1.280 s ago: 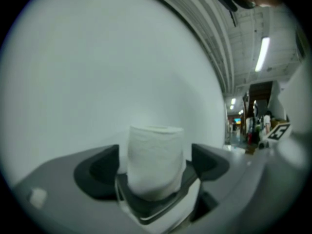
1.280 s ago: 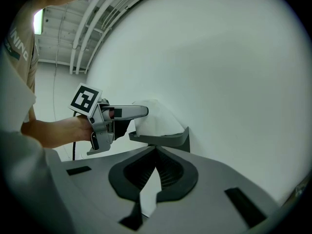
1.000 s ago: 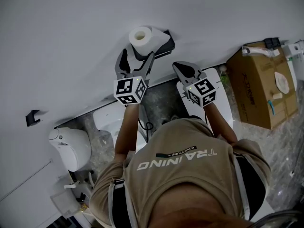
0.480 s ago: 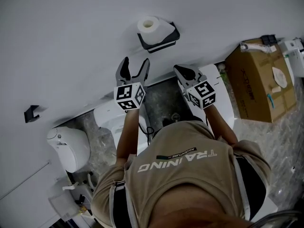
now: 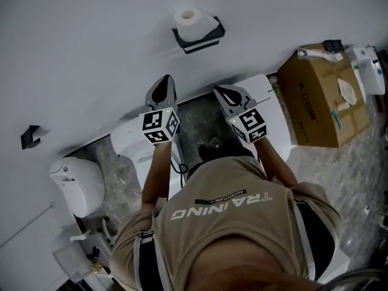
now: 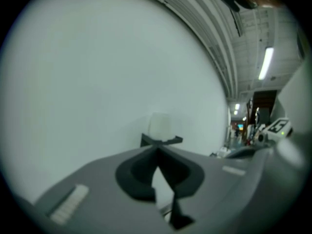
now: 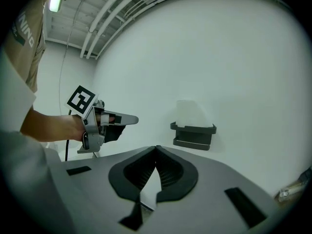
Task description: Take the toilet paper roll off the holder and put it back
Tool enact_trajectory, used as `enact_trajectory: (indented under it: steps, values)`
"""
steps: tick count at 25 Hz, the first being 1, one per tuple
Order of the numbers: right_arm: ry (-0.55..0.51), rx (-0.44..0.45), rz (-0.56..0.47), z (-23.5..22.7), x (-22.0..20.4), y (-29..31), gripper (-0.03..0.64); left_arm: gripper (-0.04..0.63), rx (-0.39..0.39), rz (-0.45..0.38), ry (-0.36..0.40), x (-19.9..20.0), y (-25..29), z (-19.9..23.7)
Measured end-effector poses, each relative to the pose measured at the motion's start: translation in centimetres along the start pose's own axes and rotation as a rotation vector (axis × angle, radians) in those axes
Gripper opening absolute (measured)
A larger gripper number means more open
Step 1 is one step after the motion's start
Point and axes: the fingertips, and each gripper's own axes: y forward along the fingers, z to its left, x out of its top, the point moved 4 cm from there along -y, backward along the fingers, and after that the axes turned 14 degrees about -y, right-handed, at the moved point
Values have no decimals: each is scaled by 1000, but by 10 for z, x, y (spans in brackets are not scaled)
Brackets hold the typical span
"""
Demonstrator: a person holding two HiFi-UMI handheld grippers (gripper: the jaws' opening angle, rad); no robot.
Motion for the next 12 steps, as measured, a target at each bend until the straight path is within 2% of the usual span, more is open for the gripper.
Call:
enact_trajectory:
  steps: [4, 9, 12]
  values:
    - [-4, 18, -39, 3, 4, -12, 12, 5, 27, 7, 28, -8, -18, -15]
    - [47, 51, -103, -7, 6, -35, 11, 5, 119, -6, 56, -24, -41, -38]
    - [97, 59, -128, -15, -3, -53, 11, 5, 181, 8, 13, -45, -57, -48]
